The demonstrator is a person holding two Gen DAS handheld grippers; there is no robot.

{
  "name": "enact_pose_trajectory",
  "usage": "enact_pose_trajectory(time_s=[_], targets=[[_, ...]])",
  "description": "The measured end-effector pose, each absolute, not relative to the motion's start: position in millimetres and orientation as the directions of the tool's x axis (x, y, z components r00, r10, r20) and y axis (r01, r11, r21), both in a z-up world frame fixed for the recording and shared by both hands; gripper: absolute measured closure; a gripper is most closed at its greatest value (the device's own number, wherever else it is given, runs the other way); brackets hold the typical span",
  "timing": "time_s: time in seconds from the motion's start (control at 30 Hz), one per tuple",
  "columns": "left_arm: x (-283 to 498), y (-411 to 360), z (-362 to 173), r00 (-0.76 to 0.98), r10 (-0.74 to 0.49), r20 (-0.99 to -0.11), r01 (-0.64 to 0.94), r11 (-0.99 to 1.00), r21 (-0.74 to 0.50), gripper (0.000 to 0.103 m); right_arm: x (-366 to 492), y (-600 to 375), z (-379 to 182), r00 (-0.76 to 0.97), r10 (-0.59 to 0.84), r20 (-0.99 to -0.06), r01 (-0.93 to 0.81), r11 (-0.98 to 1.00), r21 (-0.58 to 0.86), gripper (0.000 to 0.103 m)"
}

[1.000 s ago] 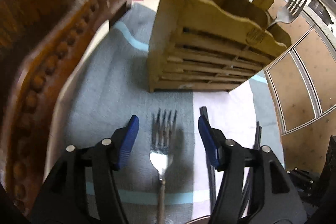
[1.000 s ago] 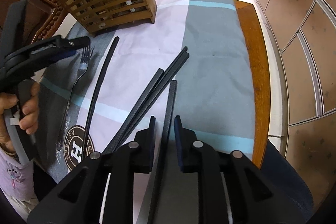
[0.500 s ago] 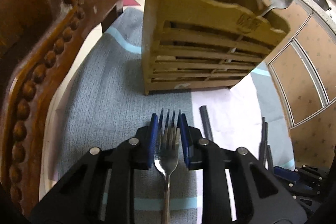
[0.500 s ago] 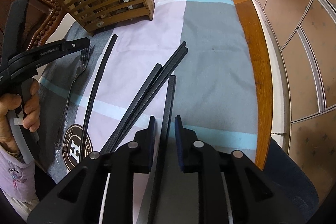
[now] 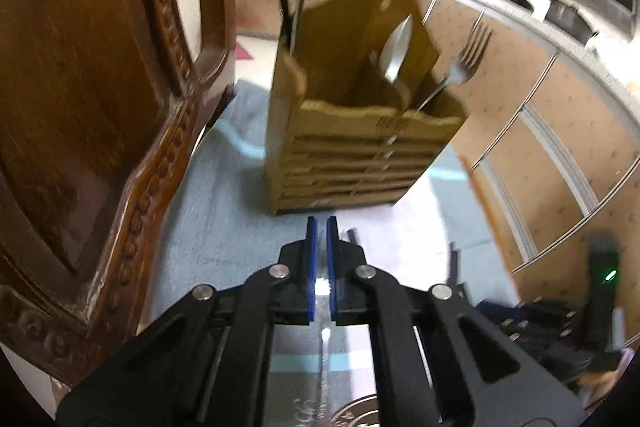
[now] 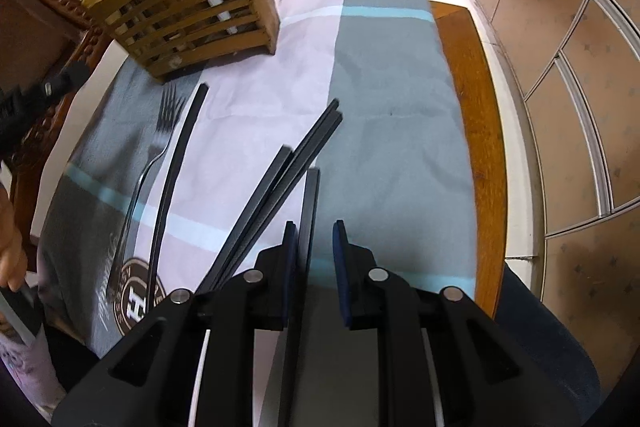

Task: Organize utensils
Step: 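Lift the fork with the left tool while the right tool grips black chopsticks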

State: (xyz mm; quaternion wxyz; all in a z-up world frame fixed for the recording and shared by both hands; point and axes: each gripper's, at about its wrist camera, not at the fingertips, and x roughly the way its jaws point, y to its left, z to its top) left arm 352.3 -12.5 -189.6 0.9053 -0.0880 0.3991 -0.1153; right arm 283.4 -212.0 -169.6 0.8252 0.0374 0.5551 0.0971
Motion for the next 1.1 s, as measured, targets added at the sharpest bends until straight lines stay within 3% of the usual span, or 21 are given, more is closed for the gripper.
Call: enact_pose_trajectory(time_s=[0.1,0.2,0.43,0.5,0.73,1.1], targets=[[360.6,-6.2,-202.3,0.612,-0.267,-0.744,0.131,0.962,-0.238,0.097,286.8,-211.3,-166.7,0.372,0.193,-0.908,-0.111,0.980,0.163,0.084],[376.9,-13.8,-219.1,0.570,-0.284,-0.771,0.135,0.958,-0.253,0.079,288.0,-209.3,-168.4,0.361,0.189,-0.913,-0.106,0.981,0.162,0.084],[395.7,-18.4,-242.9,0.530,-0.330,-0.782,0.134,0.942,-0.307,0.078,283.8,-209.7,-170.7,0.359,0.212,-0.909,-0.119,0.976,0.181,0.083],[399.9,-22.8,-249.5,0.511,-0.360,-0.781,0.150,0.932,-0.331,0.072,283.8,-212.5,-170.6,0.360,0.220,-0.906,-0.116,0.975,0.191,0.083],[403.4,-22.4,-253.1,0.494,-0.389,-0.778,0.131,0.918,-0.375,0.080,282.8,-216.2,-174.2,0.363,0.240,-0.900,-0.115,0.970,0.212,0.083],[357.1,7.5,-187.5,0.669,-0.344,-0.659,0.157,0.932,-0.327,0.082,297.1,-202.2,-172.1,0.360,0.180,-0.915,-0.126,0.982,0.144,0.083]])
